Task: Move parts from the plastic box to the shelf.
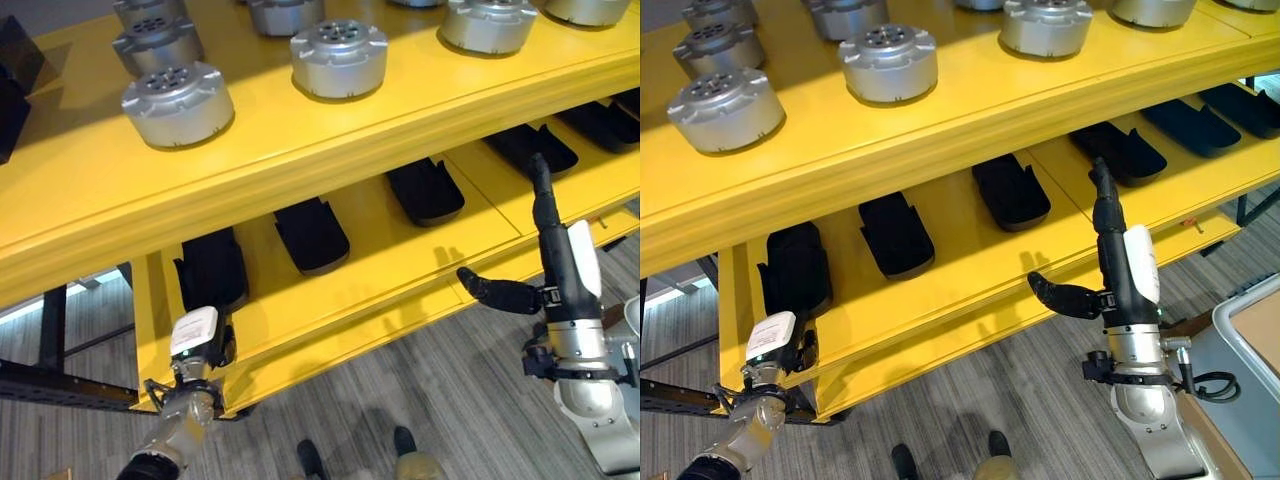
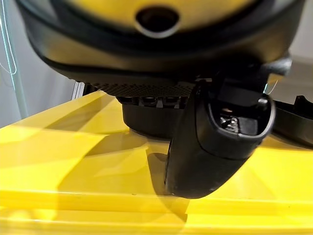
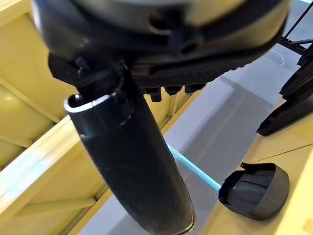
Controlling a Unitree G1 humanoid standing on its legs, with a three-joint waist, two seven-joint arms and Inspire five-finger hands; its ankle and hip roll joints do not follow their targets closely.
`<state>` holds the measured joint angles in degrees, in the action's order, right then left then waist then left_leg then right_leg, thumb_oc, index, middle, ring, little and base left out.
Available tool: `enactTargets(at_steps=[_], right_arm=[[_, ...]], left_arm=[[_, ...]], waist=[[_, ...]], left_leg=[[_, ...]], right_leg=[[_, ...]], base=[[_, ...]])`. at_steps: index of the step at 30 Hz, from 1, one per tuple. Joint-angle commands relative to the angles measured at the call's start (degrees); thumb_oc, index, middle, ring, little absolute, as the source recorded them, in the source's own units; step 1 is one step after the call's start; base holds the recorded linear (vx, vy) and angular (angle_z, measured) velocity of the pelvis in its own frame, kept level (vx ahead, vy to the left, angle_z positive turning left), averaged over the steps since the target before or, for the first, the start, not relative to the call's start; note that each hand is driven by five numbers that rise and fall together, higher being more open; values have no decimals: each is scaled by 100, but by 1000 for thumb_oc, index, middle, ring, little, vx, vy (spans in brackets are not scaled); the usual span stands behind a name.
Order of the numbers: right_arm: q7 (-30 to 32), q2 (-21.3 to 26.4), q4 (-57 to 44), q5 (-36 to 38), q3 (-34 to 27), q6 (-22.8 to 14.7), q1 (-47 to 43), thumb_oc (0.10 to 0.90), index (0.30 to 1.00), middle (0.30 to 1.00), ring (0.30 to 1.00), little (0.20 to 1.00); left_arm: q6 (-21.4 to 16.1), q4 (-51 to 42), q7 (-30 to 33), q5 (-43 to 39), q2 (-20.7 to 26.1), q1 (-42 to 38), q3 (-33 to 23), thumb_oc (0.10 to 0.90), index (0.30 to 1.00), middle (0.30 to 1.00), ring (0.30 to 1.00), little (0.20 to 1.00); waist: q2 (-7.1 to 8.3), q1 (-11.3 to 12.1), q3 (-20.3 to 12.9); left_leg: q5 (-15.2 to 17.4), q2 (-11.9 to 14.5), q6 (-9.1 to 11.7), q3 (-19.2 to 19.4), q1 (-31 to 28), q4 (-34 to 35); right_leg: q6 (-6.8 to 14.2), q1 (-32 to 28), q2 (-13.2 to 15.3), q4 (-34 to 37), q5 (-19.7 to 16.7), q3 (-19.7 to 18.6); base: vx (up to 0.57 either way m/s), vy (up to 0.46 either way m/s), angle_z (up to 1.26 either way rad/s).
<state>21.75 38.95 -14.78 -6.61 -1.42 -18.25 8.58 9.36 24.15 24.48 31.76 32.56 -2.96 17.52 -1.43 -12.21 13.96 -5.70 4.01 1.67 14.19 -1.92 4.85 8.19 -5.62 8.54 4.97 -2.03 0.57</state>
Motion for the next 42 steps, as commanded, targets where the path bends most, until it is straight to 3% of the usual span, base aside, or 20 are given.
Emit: enactTargets(at_steps=[1,42], right_arm=[[362,52,-269,-45,-604,-502,-456,900,1000,1000,1000,1000],[404,31,-265,-103,-537,-466,-358,900,1000,1000,1000,1000]], left_arm=[[-107,-30,445,-19,552,-315,-510,900,1000,1000,1000,1000],[-415,-703,1188,-715,804,-459,-1234,900,1000,1000,1000,1000]], waist=[[104,268,-140],[140,279,-187]], left_leg=[[916,226,56,-59,-267,-292],[896,237,83,-77,-309,-240]], right_leg=[[40,397,114,-572,400,549],[45,356,121,-533,403,528]], base=[[0,0,0],[0,0,0]])
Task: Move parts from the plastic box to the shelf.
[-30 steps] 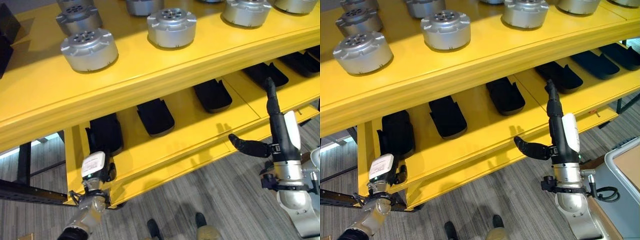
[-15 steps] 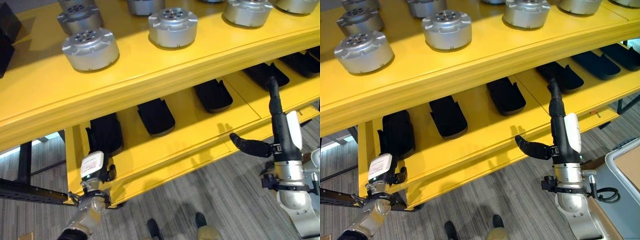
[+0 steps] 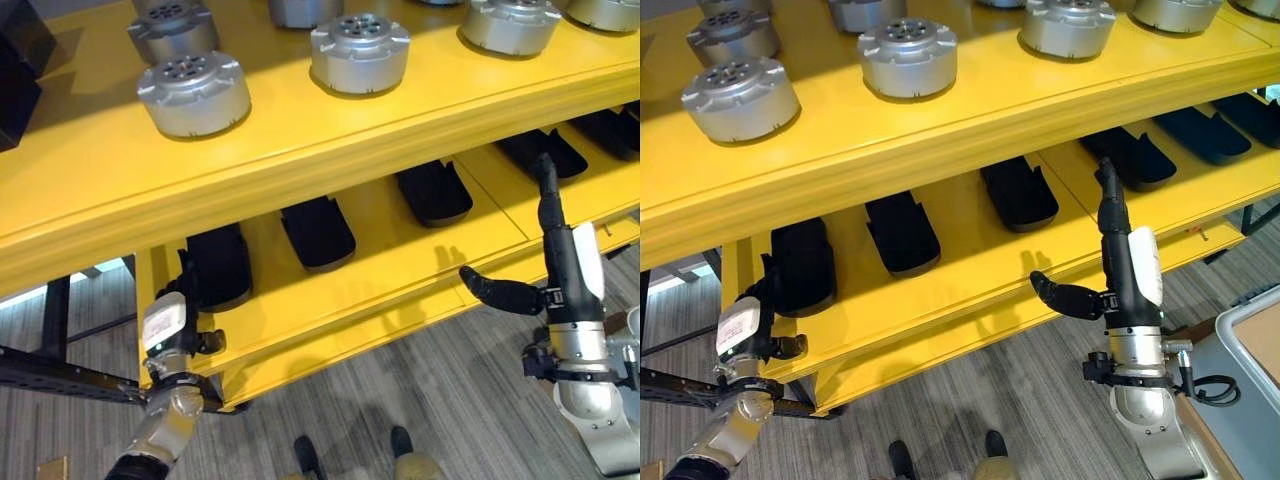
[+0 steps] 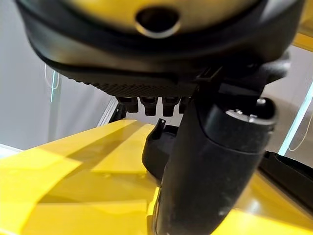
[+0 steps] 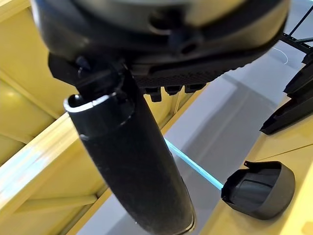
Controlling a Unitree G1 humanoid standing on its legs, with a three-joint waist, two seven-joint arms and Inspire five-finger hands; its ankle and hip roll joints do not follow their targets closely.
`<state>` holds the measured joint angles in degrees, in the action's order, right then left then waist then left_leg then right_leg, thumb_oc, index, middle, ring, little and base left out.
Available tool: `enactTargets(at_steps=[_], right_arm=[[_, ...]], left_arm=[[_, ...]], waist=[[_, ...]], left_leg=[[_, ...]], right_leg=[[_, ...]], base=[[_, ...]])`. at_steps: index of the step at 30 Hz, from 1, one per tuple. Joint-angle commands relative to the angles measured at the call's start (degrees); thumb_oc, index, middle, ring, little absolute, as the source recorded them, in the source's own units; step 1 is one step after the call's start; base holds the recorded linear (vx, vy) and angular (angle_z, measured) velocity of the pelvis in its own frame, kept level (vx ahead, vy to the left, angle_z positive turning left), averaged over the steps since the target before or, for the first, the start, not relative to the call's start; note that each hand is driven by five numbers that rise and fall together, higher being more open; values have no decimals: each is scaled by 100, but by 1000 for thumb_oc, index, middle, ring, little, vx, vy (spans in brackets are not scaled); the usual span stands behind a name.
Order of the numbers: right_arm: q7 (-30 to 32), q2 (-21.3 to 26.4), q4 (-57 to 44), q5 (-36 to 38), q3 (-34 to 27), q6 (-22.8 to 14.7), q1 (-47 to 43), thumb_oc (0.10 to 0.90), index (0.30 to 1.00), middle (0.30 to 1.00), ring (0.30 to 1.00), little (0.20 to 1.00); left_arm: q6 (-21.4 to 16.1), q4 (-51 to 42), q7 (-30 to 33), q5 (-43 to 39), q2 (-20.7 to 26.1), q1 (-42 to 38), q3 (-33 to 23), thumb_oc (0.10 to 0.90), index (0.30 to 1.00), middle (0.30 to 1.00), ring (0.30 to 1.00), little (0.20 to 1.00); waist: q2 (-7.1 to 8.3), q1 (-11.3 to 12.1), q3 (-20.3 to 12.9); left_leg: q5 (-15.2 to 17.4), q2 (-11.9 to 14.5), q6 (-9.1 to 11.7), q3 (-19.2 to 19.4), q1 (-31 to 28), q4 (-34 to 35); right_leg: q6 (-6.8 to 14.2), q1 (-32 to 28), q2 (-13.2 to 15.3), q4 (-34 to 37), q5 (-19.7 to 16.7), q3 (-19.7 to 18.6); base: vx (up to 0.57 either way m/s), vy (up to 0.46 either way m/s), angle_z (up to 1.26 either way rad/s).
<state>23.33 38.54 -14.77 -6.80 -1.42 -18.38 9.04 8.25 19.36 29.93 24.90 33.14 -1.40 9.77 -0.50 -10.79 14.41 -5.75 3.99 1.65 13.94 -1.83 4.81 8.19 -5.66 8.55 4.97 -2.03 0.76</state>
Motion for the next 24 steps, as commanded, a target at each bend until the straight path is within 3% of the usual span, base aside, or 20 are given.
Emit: enactTargets(at_steps=[1,8,12,16,19,24], right_arm=[[243,70,-267,-83,-543,-462,-401,900,1000,1000,1000,1000],[240,31,-316,-104,-561,-419,-375,900,1000,1000,1000,1000],[296,-37,-350,-124,-582,-430,-285,900,1000,1000,1000,1000],[345,-136,-451,-167,-628,-435,-148,900,1000,1000,1000,1000],[398,-250,-563,-191,-684,-413,-24,900,1000,1000,1000,1000],[509,-476,-827,0,-807,-269,122,900,1000,1000,1000,1000]], left_arm=[[-332,-269,674,-47,760,-632,-489,900,1000,1000,1000,1000],[-481,-532,759,-114,750,-607,-608,900,1000,1000,1000,1000],[-849,-1050,1127,-369,663,-477,-860,900,1000,1000,1000,1000],[-1108,-1470,1042,-733,541,-317,-1031,900,1000,1000,1000,1000],[-1460,-1969,661,-1374,301,-70,-1178,900,1000,1000,1000,1000],[-1935,-3132,-878,-2992,-171,630,-1288,900,1000,1000,1000,1000]], waist=[[48,134,-233],[55,150,-231],[86,195,-229],[112,224,-237],[143,282,-238],[190,473,-214]], left_leg=[[904,239,88,-52,-317,-232],[902,239,92,-61,-319,-226],[913,239,91,-86,-317,-229],[917,233,91,-110,-321,-211],[929,230,90,-143,-317,-210],[936,221,87,-219,-315,-184]], right_leg=[[47,360,120,-528,404,507],[44,350,120,-516,401,505],[38,330,123,-505,412,533],[36,310,122,-476,406,550],[35,276,121,-438,400,580],[30,188,118,-356,377,694]], base=[[0,0,0],[0,0,0],[0,0,0],[-2,-15,1],[-10,-44,2],[-18,-52,9]])
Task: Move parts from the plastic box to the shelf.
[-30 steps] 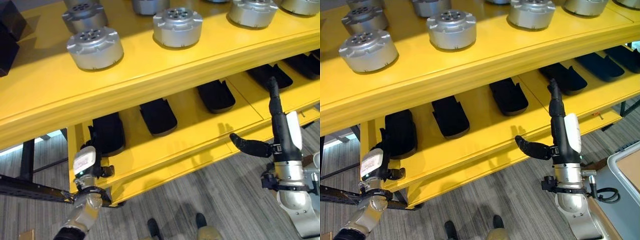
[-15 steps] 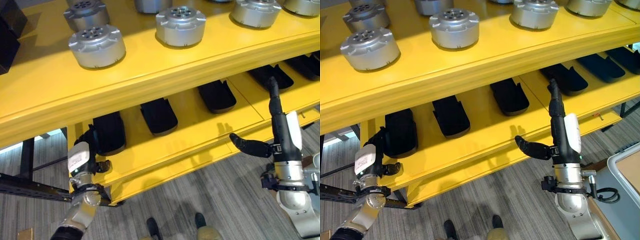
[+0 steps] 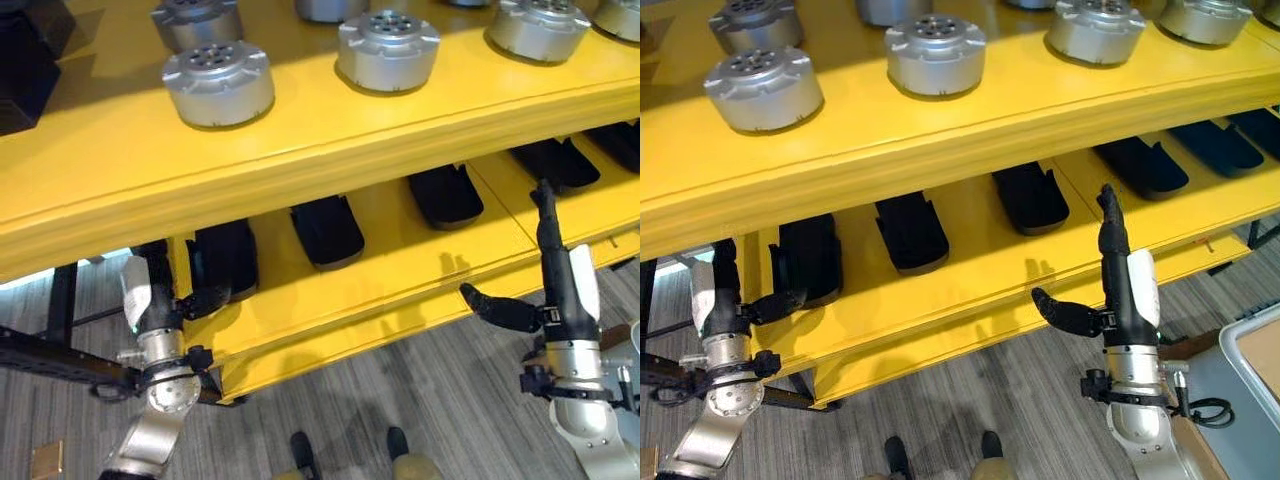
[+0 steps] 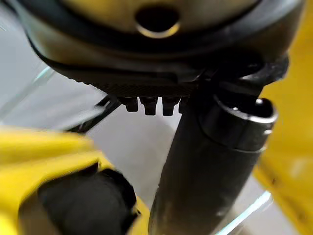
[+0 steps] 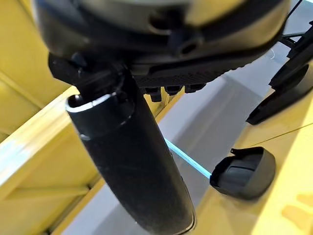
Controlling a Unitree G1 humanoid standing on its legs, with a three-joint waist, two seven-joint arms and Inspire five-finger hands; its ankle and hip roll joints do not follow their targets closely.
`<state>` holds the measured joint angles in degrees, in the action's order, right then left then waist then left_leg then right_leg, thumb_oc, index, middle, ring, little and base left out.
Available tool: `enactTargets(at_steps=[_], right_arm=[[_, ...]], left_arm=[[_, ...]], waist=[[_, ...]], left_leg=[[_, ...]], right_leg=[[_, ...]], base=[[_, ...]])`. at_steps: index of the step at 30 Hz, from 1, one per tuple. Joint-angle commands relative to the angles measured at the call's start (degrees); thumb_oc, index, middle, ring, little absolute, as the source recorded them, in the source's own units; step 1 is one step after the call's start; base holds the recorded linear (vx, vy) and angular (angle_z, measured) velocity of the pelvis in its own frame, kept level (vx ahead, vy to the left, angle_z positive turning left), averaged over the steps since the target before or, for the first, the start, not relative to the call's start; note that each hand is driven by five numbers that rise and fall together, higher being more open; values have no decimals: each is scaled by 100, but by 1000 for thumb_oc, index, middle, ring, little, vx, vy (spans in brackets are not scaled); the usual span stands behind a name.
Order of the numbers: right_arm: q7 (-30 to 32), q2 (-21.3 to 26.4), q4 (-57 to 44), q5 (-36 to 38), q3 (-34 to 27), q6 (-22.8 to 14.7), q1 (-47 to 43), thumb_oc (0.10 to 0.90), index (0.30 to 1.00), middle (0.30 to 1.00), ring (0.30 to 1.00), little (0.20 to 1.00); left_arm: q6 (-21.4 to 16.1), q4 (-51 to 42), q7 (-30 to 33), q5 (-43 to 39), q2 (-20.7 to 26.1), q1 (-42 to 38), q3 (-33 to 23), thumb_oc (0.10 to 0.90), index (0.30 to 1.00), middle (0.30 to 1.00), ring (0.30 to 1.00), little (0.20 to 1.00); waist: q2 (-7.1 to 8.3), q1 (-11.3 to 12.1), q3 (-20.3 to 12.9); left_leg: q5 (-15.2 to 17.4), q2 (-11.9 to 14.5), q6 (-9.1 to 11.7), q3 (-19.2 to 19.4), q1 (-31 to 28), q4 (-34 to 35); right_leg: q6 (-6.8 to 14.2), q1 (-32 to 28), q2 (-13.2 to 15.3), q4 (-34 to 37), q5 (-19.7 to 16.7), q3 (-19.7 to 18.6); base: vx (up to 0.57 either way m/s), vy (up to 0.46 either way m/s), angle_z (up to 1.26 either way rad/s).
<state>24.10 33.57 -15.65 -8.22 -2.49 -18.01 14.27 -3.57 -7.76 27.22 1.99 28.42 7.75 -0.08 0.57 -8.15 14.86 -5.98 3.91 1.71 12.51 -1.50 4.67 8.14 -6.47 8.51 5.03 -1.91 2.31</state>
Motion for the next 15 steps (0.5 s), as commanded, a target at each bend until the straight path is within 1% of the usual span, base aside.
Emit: enactTargets(at_steps=[1,2,3,4,5,6,7,8,10,11,12,14,15], right_arm=[[452,3,-758,172,-718,-309,-383,900,1000,1000,1000,1000],[463,-13,-780,224,-739,-322,-340,900,1000,1000,1000,1000],[458,-32,-813,314,-761,-339,-293,900,1000,1000,1000,1000],[450,-60,-889,387,-768,-305,-259,900,1000,1000,1000,1000],[456,-60,-896,394,-765,-297,-250,900,1000,1000,1000,1000],[472,-56,-897,411,-749,-306,-251,900,1000,1000,1000,1000],[482,-41,-891,411,-696,-357,-264,900,1000,1000,1000,1000],[498,-29,-892,403,-665,-351,-276,900,1000,1000,1000,1000],[542,19,-888,393,-566,-359,-327,900,1000,1000,1000,1000],[578,64,-857,416,-506,-378,-365,900,1000,1000,1000,1000],[586,77,-842,434,-485,-390,-384,900,1000,1000,1000,1000],[582,189,-786,583,-414,-417,-482,900,1000,1000,1000,1000],[593,226,-756,607,-379,-417,-527,900,1000,1000,1000,1000]], left_arm=[[-773,-539,-772,-920,268,-182,-312,900,1000,1000,1000,1000],[-788,-689,-1051,-1235,247,-42,-331,900,1000,1000,1000,1000],[-825,-804,-1471,-1671,231,86,-336,900,1000,1000,1000,1000],[-978,-977,-1849,-1904,214,273,-277,900,1000,1000,1000,1000],[-1013,-1025,-1918,-1934,220,315,-262,900,1000,1000,1000,1000],[-1137,-1137,-2109,-2006,235,397,-217,900,1000,1000,1000,1000],[-1261,-1262,-2443,-2297,262,488,-131,900,1000,1000,1000,1000],[-1252,-1296,-2512,-2380,274,503,-100,900,1000,1000,1000,1000],[-1197,-1383,-2936,-2770,310,519,-10,900,1000,1000,1000,1000],[-1199,-1394,-3157,-2840,350,516,68,900,1000,1000,1000,1000],[-1210,-1394,-3247,-2877,366,515,102,900,1000,1000,1000,1000],[-1178,-1439,-3715,-3304,451,532,297,900,1000,1000,1000,1000],[-1158,-1442,-3848,-3461,473,537,356,900,1000,1000,1000,1000]], waist=[[89,239,-257],[99,269,-260],[110,303,-266],[124,346,-271],[126,357,-275],[128,385,-277],[129,419,-282],[128,431,-287],[123,469,-307],[117,481,-324],[115,486,-330],[100,511,-356],[87,518,-362]], left_leg=[[959,227,79,-83,-351,-161],[957,226,78,-91,-360,-149],[954,221,77,-103,-364,-139],[942,219,73,-115,-366,-111],[937,221,73,-119,-367,-101],[922,225,74,-129,-364,-80],[895,236,80,-141,-357,-51],[884,239,83,-146,-355,-40],[857,252,92,-167,-345,-21],[838,266,103,-178,-339,-10],[831,271,106,-180,-337,-6],[795,298,128,-229,-318,22],[778,313,136,-252,-310,30]], right_leg=[[34,255,121,-351,361,558],[34,229,116,-330,355,582],[34,209,112,-312,349,606],[32,184,103,-279,338,642],[31,179,101,-270,335,652],[28,172,95,-256,331,675],[21,160,81,-240,329,711],[16,157,76,-236,329,722],[3,137,53,-213,329,758],[-12,131,30,-204,334,777],[-20,129,21,-202,335,785],[-64,124,-37,-198,359,811],[-79,124,-55,-198,367,818]], base=[[-14,-68,12],[-10,-62,9],[-16,-84,7],[-17,-72,5],[-23,-72,7],[-36,-79,13],[-38,-81,12],[-37,-82,14],[-22,-81,11],[-15,-82,11],[-15,-88,9],[-23,-112,11],[-32,-157,6]])
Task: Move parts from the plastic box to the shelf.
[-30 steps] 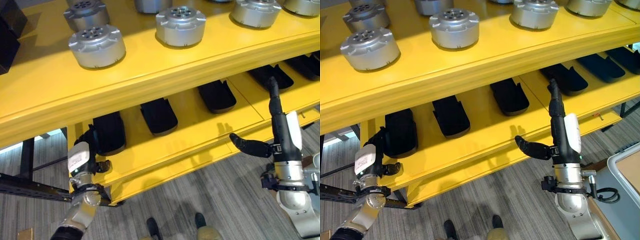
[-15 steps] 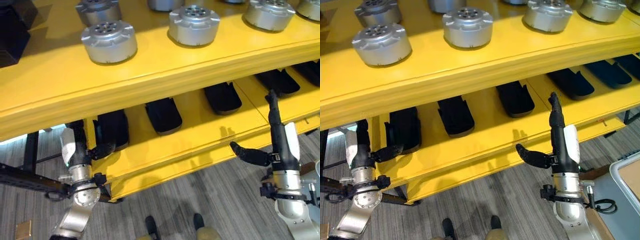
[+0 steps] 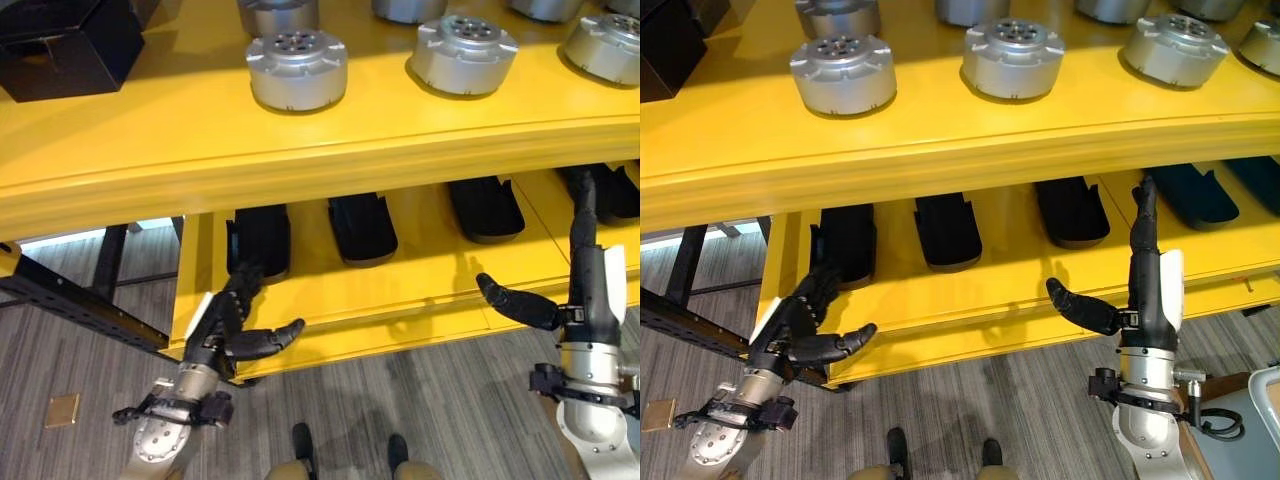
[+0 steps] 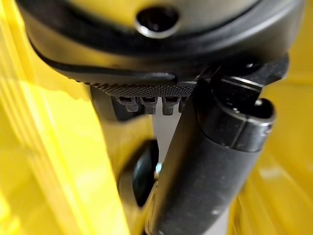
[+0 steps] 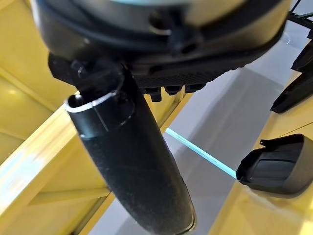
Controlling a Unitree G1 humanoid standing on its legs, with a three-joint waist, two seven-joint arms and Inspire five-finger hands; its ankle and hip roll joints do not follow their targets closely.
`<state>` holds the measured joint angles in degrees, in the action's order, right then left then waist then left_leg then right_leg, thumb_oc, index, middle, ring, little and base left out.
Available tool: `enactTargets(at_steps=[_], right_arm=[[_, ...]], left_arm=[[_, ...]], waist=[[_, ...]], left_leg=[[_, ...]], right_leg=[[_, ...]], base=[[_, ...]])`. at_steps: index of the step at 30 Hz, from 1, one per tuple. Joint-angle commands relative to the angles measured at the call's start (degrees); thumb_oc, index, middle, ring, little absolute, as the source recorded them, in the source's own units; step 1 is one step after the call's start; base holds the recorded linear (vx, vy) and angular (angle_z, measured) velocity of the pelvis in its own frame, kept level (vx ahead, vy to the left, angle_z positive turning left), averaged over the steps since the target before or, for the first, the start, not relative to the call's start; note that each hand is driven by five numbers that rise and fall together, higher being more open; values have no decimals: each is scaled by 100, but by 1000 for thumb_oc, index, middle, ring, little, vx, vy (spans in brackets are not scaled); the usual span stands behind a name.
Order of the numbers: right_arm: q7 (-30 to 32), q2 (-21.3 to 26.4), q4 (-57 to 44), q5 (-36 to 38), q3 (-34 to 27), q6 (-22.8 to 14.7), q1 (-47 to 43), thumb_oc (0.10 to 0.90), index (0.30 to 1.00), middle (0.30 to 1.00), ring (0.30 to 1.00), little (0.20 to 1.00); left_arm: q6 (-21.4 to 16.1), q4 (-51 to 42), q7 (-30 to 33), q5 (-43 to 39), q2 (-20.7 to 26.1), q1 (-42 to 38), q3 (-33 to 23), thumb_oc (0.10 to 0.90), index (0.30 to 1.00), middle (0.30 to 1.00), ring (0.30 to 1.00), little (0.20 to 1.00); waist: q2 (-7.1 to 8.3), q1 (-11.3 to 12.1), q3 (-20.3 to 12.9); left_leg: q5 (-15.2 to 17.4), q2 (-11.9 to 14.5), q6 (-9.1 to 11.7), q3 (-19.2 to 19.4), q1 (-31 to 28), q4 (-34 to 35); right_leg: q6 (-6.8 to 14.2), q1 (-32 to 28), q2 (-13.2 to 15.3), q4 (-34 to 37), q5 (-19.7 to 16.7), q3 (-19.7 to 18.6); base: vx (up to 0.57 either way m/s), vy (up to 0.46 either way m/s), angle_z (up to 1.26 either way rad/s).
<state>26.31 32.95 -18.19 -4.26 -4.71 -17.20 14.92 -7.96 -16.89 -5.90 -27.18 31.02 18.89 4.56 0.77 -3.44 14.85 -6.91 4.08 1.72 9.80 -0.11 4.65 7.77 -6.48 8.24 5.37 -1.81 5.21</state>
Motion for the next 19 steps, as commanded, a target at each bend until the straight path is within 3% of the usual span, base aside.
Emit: enactTargets(at_steps=[1,3,6,10,12,13,14,16,19], right_arm=[[325,342,-463,315,-100,-527,-654,900,1000,1000,1000,1000],[118,413,-368,802,132,-531,-796,900,1000,1000,1000,1000],[-180,376,-269,1289,243,-552,-840,900,1000,1000,1000,1000],[-822,143,-55,2027,504,-601,-818,900,1000,1000,1000,1000],[-1024,27,38,2155,553,-638,-773,900,1000,1000,1000,1000],[-1036,15,20,2118,539,-646,-747,900,1000,1000,1000,1000],[-1052,5,-16,2014,523,-680,-729,900,1000,1000,1000,1000],[-1000,29,39,1932,609,-736,-838,900,1000,1000,1000,1000],[-938,-67,-7,1801,603,-839,-768,900,1000,1000,1000,1000]], left_arm=[[-569,-559,-786,-948,247,-561,-8,900,1000,1000,1000,1000],[-464,-498,-1293,-2057,184,-550,295,900,1000,1000,1000,1000],[-454,-446,-1534,-2548,131,-524,394,900,1000,1000,1000,1000],[-726,-374,-1839,-3218,-141,-429,460,900,1000,1000,1000,1000],[-474,-320,-2268,-3833,-314,-384,442,900,1000,1000,1000,1000],[-505,-279,-2333,-3852,-359,-424,445,900,1000,1000,1000,1000],[-685,-215,-2384,-3619,-397,-532,495,900,1000,1000,1000,1000],[-581,-211,-2538,-3830,-431,-644,550,900,1000,1000,1000,1000],[-531,-178,-2651,-3701,-477,-811,560,900,1000,1000,1000,1000]], waist=[[44,66,-365],[-4,87,-386],[-24,89,-379],[-57,130,-319],[-68,125,-268],[-64,103,-254],[-35,34,-236],[-20,0,-253],[-28,-94,-312]], left_leg=[[843,327,152,-23,-430,35],[755,422,217,-131,-375,35],[692,482,262,-182,-346,35],[462,672,386,-277,-216,35],[322,743,443,-127,-121,35],[316,738,441,-15,-94,-7],[525,652,372,223,-53,-380],[825,413,202,297,-78,-673],[735,354,179,409,-213,-439]], right_leg=[[-79,114,-75,-231,379,543],[-197,110,-207,-230,441,532],[-268,116,-283,-247,476,525],[-450,133,-456,-296,551,532],[-500,125,-501,-305,552,633],[-500,114,-491,-302,545,691],[-514,175,-426,-371,529,785],[-500,283,-348,-428,459,767],[-459,234,-352,-372,383,738]], base=[[-33,-217,2],[-20,-220,1],[7,-144,4],[16,-170,7],[-10,-139,12],[-76,-72,15],[-109,-30,14],[-117,49,13],[-37,86,-1]])
